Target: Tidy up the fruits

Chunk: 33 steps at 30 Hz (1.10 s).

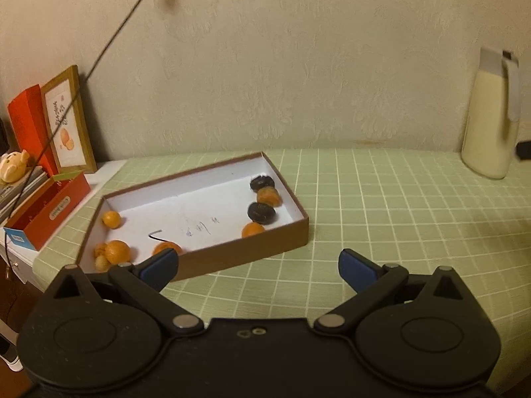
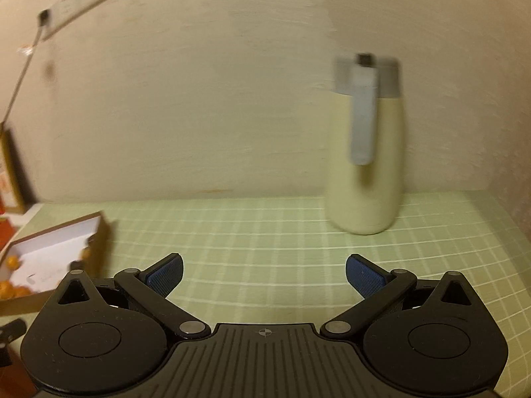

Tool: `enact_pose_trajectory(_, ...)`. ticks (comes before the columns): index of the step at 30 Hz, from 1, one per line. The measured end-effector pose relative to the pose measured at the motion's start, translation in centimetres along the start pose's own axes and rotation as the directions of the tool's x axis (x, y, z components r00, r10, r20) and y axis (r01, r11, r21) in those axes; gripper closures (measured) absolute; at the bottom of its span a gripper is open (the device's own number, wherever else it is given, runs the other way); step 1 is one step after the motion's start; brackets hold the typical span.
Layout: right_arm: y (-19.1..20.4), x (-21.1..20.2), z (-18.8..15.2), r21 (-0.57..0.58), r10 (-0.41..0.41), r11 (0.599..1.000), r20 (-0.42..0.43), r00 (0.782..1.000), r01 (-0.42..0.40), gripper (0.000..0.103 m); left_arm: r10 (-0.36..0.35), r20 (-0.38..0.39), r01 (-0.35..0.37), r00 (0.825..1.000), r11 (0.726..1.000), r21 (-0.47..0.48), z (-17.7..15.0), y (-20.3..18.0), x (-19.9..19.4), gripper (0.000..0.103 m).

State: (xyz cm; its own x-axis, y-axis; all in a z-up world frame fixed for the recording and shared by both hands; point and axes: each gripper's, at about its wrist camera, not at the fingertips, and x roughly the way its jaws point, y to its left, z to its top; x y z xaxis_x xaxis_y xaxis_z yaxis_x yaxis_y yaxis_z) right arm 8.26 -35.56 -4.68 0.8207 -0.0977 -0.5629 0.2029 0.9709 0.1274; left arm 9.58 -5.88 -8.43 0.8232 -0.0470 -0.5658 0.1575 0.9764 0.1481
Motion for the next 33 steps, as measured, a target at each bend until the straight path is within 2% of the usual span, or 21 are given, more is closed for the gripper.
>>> enact_pose_trajectory(6,5.3,-3.1,-0.2,-0.063,0.030,0.998,-0.003,1.000,-0.030,0.000,0.029,0.002,-0.029,1.000,1.000,-0.009,0.9,1.3,-3.5,0.006)
enact_pose_trajectory(12,10.7,-7.0,-0.9,-0.104,0.108,0.989,0.011,0.994,-0.106,0.000,0.071,0.005,-0.071,0.997,0.996,-0.046,1.1,3.4,-7.5,0.006)
enact_pose_trajectory(19,15.1,-9.8,-2.4,-0.127,0.167,0.978,0.019,0.986,-0.163,0.000,0.123,-0.016,-0.124,0.992,0.987,-0.107,0.9,6.5,-10.7,0.006)
enact_pose_trajectory(26,18.0,-11.2,-3.4,-0.163,0.199,0.968,0.021,0.980,-0.193,0.000,0.148,-0.019,-0.150,0.989,0.979,-0.138,1.2,8.4,-12.2,0.006)
enact_pose_trajectory(33,18.8,-11.4,-3.7,-0.169,0.218,0.963,0.022,0.976,-0.211,0.000,0.154,-0.016,-0.155,0.988,0.980,-0.125,1.5,8.2,-12.5,0.006)
